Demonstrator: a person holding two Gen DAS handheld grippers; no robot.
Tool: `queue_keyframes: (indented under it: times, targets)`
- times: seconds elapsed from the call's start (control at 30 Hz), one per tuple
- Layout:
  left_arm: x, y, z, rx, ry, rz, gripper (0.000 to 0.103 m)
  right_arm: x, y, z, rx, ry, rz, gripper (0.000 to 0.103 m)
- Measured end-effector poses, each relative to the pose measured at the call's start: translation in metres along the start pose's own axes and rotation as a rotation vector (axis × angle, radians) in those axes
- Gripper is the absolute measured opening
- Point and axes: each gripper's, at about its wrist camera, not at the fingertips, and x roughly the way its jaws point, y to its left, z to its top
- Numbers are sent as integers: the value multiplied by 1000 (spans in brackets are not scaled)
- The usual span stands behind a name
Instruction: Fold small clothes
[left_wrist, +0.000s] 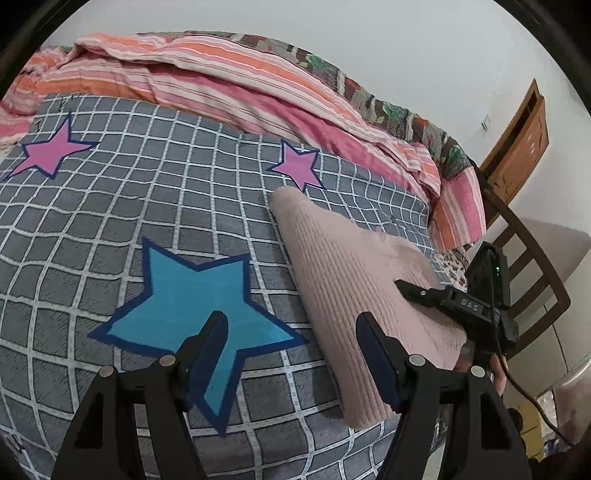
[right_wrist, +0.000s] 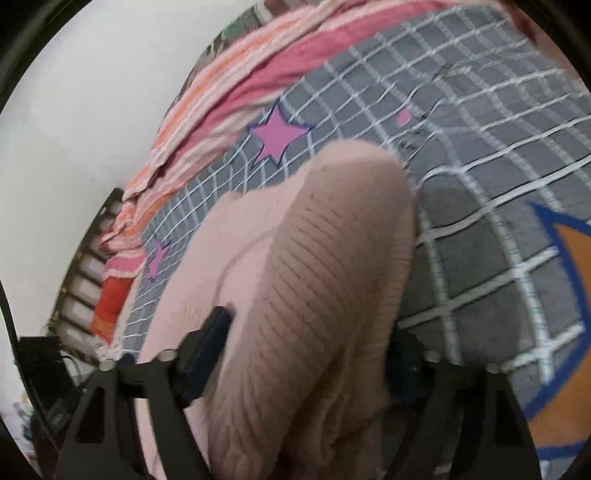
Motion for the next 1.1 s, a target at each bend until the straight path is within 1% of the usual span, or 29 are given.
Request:
queue_keyframes:
  times: [0.07, 0.1, 0.13, 0.2, 0.27, 0.3, 0.4, 0.47, 0.53, 0.6, 0.63, 0.7, 0.8, 0.83, 0.9, 0.93, 0.97, 1.0, 1.07, 1.1]
  targets:
    - [-3, 3, 1, -8, -6, -3, 70, 0, 4, 0, 11, 15, 47, 40]
    - [-5, 5, 2, -8, -11, 0, 70, -5, 8, -1, 4, 3, 45, 37]
    - [-7, 6, 3, -6, -17, 9, 70, -10, 15, -2, -17, -14, 29, 36]
    - [-11, 10, 6, -2, -22, 53, 70, -27, 35, -2, -52, -59, 8, 34]
    - [-16, 12, 9, 13, -26, 110, 70, -45, 49, 2, -51, -88, 18, 34]
    - [-18, 13, 11, 26, -33, 144, 70, -55, 57, 4, -59, -106, 9, 34]
    - [-27, 17, 16, 48, -52, 199, 70, -82, 95, 9, -150, -165, -119, 33]
    - [-31, 21, 20, 44, -63, 192, 70, -95, 115, 12, -194, -198, -183, 34]
    - [-36, 26, 24, 32, -78, 182, 70, -102, 132, 15, -232, -225, -272, 34]
    - [-40, 31, 27, 23, -93, 175, 70, -103, 145, 19, -258, -240, -311, 34]
    - [-43, 34, 28, 20, -98, 176, 70, -100, 150, 20, -266, -242, -316, 34]
    - [-45, 37, 32, 16, -104, 184, 70, -91, 159, 25, -260, -235, -289, 34]
    - [-50, 45, 36, 14, -112, 208, 70, -71, 167, 32, -236, -207, -175, 33]
    - [-52, 47, 38, 15, -114, 215, 70, -60, 171, 36, -225, -193, -101, 33]
    - [-54, 54, 41, 16, -121, 235, 70, -46, 171, 39, -199, -192, 11, 33]
    - [-54, 57, 42, 14, -119, 245, 70, -33, 166, 41, -168, -197, 95, 34]
    - [-53, 60, 43, 11, -115, 252, 70, -24, 160, 41, -144, -201, 130, 34]
    - [-51, 62, 44, 8, -111, 253, 70, -13, 151, 41, -119, -202, 145, 36]
    - [-45, 66, 42, 7, -93, 253, 70, 19, 131, 39, -100, -171, 66, 39]
    - [-42, 66, 41, 12, -85, 249, 70, 36, 120, 38, -89, -131, -11, 41]
